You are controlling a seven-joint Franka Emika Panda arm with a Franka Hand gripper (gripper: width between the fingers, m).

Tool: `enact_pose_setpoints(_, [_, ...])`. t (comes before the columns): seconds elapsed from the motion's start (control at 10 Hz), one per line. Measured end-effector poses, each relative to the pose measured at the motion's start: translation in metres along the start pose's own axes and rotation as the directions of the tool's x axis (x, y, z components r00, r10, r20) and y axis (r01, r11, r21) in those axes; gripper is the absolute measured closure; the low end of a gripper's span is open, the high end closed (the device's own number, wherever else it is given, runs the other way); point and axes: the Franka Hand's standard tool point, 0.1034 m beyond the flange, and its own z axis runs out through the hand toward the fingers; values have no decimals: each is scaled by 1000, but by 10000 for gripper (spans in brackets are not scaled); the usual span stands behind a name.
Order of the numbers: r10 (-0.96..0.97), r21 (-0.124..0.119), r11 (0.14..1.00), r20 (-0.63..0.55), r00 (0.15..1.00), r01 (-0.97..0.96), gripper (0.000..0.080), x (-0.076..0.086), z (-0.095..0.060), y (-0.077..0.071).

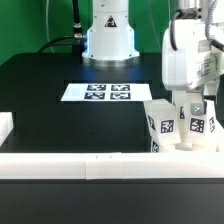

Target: Assemble stool

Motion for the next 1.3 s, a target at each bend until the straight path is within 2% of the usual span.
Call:
enact_pose_setpoints(0.1, [73,34,997,36,997,-74,462,-1,0,2])
enact_pose_setpoints(0.2, [111,51,992,57,992,-114,462,-1,0,3])
enact_pose_setpoints(0.3, [83,51,995,55,995,-86,387,0,0,3])
enact_pose_setpoints(0.4, [42,54,998,54,998,-45,387,-1,-1,3])
enact_pose_setpoints(0.5, [22,51,998,64,998,-25,251,-5,-8,2])
enact_pose_setpoints(0.6, [13,54,998,81,997,-17,168,-9,-19,0])
enact_pose_setpoints(0.9, [-148,83,987,127,981,138,155,-22,-54,-1])
enact_pose_setpoints(1.1, [-263,96,963,112,958,253,151,-21,-52,-1])
enact_pose_setpoints(1.3, [-445,115,893,87,891,435,151,-20,-52,-2])
